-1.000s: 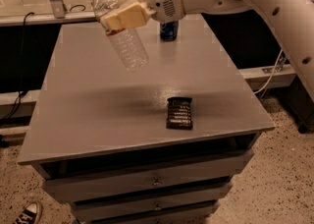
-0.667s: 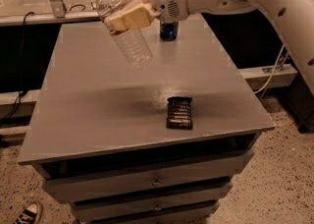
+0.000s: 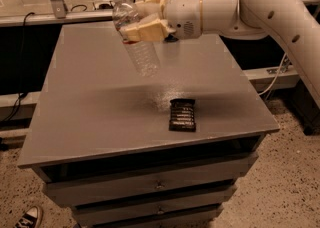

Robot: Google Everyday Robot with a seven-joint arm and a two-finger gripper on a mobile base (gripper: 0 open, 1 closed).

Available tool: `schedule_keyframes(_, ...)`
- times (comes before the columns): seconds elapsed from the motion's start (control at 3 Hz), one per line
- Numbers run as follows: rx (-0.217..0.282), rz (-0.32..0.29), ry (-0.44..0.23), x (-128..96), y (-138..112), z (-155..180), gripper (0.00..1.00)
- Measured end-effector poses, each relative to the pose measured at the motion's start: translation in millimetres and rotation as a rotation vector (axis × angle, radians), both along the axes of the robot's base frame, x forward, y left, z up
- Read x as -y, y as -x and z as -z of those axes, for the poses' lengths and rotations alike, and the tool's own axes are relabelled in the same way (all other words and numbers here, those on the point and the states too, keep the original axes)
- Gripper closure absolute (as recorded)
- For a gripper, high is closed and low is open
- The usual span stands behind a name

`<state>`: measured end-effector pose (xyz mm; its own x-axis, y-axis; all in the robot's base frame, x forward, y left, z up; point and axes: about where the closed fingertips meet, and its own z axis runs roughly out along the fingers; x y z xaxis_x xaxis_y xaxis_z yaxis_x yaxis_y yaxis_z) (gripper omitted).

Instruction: Place water bottle upright

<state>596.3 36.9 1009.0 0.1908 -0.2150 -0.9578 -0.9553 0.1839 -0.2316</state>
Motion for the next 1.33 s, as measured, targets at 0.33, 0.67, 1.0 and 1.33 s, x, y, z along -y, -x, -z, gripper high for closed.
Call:
schedule_keyframes(0.33,0.049,0.023,-0.049,32,-9,19,1.00)
schedule_keyframes(0.67,0.093,0.041,-0.129,55,-20,31,1.00)
schedule_keyframes(1.0,0.120,0.053,-0.215,69,-33,38,1.00)
schedule_keyframes(1.33,0.120,0.066,-0.266,79,-39,44,1.00)
